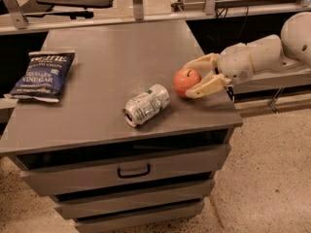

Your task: Move apple near 7up can

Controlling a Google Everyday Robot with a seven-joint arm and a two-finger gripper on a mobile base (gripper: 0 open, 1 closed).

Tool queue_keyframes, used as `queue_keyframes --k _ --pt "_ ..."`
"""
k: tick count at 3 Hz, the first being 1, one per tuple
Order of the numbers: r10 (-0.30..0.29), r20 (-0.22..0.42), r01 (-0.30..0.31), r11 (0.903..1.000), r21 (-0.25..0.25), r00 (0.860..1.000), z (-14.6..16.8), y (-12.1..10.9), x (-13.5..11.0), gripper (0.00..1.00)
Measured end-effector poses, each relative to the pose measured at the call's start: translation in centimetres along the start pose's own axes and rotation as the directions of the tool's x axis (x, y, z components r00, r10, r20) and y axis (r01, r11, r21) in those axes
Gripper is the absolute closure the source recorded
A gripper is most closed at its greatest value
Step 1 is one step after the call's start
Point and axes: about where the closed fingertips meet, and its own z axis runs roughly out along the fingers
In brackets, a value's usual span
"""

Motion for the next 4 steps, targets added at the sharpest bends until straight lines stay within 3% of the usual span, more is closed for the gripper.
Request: queue_keyframes --k 1,2,3,4 --pt "0.002 -0.003 -0.002 0.9999 -0.015 1.000 0.5 0.3 0.2 0.14" --pt "0.001 -0.009 -0.001 0.9997 -0.024 1.000 0.7 0.4 0.2 0.00" --pt "-0.005 -0.027 0.005 0.9999 -0.009 1.000 0.0 0.2 0.2 0.00" --pt "-0.013 -0.063 0.015 0.9990 0.041 0.998 -2.0 -0.5 0.3 0.00"
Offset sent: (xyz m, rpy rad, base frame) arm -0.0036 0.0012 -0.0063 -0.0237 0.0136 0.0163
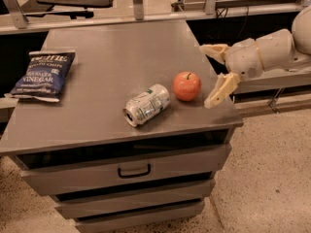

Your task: Move apple near 7up can

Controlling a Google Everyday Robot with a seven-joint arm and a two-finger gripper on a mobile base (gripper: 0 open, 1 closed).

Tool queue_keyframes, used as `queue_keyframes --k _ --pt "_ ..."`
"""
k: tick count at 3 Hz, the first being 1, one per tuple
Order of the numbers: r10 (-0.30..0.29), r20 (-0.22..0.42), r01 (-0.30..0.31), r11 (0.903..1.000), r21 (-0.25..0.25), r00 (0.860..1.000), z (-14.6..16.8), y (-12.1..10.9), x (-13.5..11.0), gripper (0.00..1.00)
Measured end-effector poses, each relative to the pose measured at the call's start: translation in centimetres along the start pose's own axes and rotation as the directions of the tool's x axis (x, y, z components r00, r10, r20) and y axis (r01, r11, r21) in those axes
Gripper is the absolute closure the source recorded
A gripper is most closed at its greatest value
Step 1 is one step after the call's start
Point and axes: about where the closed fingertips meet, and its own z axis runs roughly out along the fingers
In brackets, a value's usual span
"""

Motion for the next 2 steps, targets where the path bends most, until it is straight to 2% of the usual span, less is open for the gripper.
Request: queue_keyframes --k 1,2 --pt "0.012 -0.001 -0.012 0.9865 0.164 1.000 -5.66 -1.74 0.61 0.00" --pt "0.020 -0.003 -0.019 0.9823 0.187 1.000 -6.47 -1.86 1.02 0.00"
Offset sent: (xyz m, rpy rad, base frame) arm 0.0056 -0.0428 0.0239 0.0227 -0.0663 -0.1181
